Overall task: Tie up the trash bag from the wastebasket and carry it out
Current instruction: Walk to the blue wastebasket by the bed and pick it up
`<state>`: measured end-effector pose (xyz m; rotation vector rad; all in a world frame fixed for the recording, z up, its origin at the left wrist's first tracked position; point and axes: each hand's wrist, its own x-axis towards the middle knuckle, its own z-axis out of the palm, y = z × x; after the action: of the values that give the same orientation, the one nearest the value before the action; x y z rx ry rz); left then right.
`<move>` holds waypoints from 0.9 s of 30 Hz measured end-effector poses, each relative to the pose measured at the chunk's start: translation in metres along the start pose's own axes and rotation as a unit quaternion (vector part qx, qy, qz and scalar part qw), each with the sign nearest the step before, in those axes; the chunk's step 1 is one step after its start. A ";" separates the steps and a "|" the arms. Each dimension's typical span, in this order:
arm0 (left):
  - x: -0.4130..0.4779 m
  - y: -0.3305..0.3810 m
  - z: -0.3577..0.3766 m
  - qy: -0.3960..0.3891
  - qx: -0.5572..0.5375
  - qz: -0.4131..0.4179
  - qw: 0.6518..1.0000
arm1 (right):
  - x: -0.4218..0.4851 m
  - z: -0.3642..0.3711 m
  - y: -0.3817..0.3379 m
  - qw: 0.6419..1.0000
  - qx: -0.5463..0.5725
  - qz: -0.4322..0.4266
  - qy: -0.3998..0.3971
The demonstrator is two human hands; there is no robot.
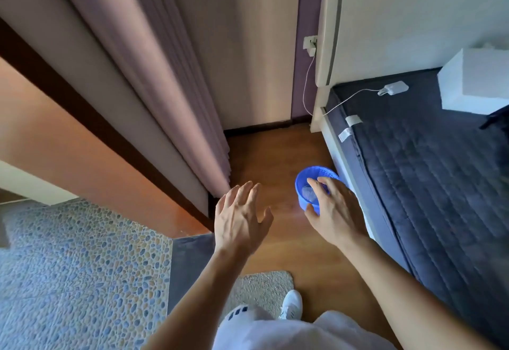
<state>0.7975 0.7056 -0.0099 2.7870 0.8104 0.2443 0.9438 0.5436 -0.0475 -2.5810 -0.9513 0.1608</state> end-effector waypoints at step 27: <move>0.332 -0.003 0.073 -0.104 -0.016 0.205 0.973 | 0.214 -0.010 0.053 0.969 -0.047 0.231 0.068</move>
<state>1.0892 0.8766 -0.0496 2.8598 0.1749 0.0298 1.1419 0.6417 -0.0543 -2.8173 -0.3029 0.0604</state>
